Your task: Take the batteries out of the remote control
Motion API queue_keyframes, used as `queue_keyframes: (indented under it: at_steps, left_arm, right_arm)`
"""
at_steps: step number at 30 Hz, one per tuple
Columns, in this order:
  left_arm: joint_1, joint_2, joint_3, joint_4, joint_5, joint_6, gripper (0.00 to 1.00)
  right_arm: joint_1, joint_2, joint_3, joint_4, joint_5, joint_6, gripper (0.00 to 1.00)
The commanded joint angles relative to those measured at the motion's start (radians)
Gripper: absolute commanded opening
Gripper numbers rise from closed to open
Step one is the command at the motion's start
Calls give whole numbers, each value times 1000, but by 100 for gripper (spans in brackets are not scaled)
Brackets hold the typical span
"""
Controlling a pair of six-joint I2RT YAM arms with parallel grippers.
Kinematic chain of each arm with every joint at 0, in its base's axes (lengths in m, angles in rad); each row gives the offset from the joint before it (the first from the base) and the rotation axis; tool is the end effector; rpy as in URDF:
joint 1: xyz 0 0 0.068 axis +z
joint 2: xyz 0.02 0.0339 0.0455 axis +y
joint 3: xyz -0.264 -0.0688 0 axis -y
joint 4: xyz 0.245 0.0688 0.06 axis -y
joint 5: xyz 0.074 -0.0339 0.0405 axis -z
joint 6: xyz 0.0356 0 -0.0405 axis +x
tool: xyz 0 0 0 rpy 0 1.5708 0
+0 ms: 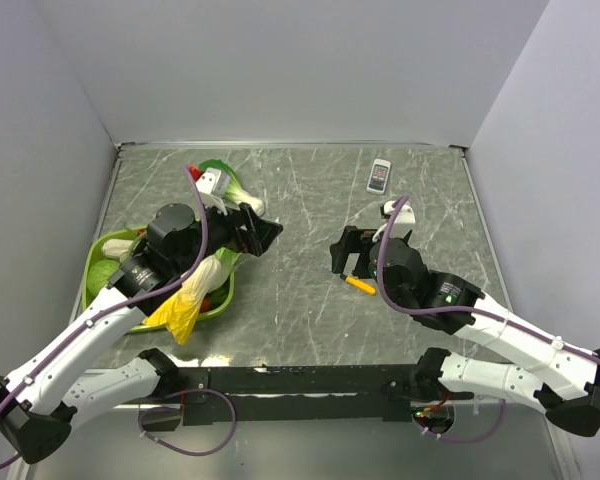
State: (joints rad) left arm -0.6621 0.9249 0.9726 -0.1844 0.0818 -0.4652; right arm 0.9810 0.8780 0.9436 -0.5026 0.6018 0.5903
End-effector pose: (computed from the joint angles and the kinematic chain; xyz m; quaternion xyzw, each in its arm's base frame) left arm 0.1650 -0.1323 0.3810 0.1008 0.7468 -0.3769 0.5386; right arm 0.1200 0.1430 0.3488 -0.0003 0.8212 0.1860 0.5394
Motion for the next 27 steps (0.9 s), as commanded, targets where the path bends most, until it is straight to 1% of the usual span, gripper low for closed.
queue_keyframes:
  at_steps: [1,5,6,7,8,9,10,11,12,13,14,15,16,17,18,19,20,21,22,23,24,25,26,27]
  left_arm:
    - [-2,-4,6,28,4,-1,99]
    - [-4,-3,8,26,6,-1,99]
    - [-4,-3,9,28,6,-3,99]
    - [-4,-3,8,26,6,-3,99]
    - [-4,-3,9,26,4,-4,99]
    - [-4,-3,9,26,4,-4,99]
    - [-4,-1,9,25,4,-3,99]
    - [-4,-4,9,23,-2,-1,99]
    - [-4,-8,11,22,-5,-1,99]
    - [-4,-9,11,22,-8,0,99]
    - [-4,-9,11,20,-16,2,99]
    - [-4,-17,9,20,-19,3,99]
    - [-4,-18,11,20,-19,3,99]
    - [-4,-21,12,19,-19,2,99]
    - [-4,-29,12,20,-16,2,99]
    - [-4,-34,11,23,-17,0,99]
    - [-4,-40,6,28,-19,0,99]
    - [-4,-47,2,28,-19,2,99]
    - [-4,-50,0,33,-22,2,99]
    - [-4,-52,-2,34,-24,2,99]
    - [-4,-55,0,33,-22,2,99]
    - [-4,-55,1,28,-22,3,99]
    - [-4,-55,6,26,-17,3,99]
    - [-4,-55,8,23,-20,5,99]
  right_arm:
    - [-4,-10,32,16,19,3,100]
    - [-2,-8,17,64,55,-33,100]
    - [-4,-7,-15,153,61,-61,100]
    - [-4,1,-40,206,91,-157,100]
    - [-4,9,-78,254,127,-212,100]
    - [-14,51,-83,322,168,-319,100]
    - [-37,85,-77,334,206,-348,100]
    - [-72,125,-24,316,264,-349,100]
    - [-129,216,12,296,260,-345,100]
    - [-242,269,50,247,233,-324,99]
    - [-299,323,120,242,149,-328,97]
    - [-339,434,148,255,133,-369,96]
    - [-408,491,171,316,116,-403,95]
    - [-439,551,246,314,75,-429,93]
    - [-468,676,303,281,56,-422,91]
    - [-502,741,367,239,41,-408,89]
    - [-551,806,499,160,20,-397,86]
    - [-576,925,567,121,-25,-377,84]
    - [-596,985,637,78,-45,-363,81]
    - [-626,1045,766,31,-62,-350,80]
    - [-643,1149,832,-37,-88,-325,80]
    - [-656,1199,897,-75,-97,-311,78]
    - [-671,1246,1016,-109,-103,-294,78]
    - [-692,1327,1065,-164,-111,-261,79]
